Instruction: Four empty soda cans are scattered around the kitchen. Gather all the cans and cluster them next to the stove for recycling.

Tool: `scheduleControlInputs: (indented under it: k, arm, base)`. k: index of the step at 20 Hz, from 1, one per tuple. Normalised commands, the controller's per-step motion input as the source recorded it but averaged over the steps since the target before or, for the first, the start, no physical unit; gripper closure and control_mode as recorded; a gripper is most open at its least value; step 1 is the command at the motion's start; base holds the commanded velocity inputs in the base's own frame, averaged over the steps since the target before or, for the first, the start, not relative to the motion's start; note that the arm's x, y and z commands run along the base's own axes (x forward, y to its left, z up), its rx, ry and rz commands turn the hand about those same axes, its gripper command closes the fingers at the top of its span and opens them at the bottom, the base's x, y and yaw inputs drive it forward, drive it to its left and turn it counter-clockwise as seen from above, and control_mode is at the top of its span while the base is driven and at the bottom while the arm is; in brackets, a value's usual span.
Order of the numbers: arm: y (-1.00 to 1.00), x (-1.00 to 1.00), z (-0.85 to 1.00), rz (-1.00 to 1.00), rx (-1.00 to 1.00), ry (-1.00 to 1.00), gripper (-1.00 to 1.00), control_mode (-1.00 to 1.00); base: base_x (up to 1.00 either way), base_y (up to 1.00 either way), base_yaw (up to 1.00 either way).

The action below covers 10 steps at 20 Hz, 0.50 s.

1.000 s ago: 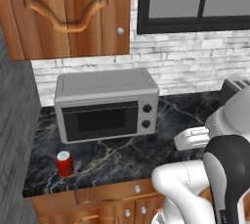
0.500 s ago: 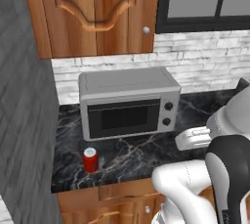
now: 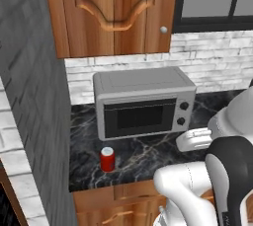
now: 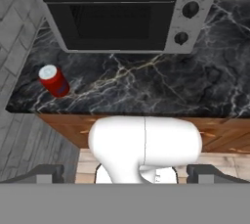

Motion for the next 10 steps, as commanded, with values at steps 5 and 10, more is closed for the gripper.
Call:
scheduleControlInputs:
  k: [5, 10]
  arm:
    - [0.0, 0.0, 0.0, 0.0, 0.0, 0.0, -1.0, 1.0]
    - [0.09, 0.0, -0.03, 0.0, 0.0, 0.0, -1.0, -1.0]
  base:
    - [0.0, 0.21, 0.0]
    - [0.0, 0.07, 0.0]
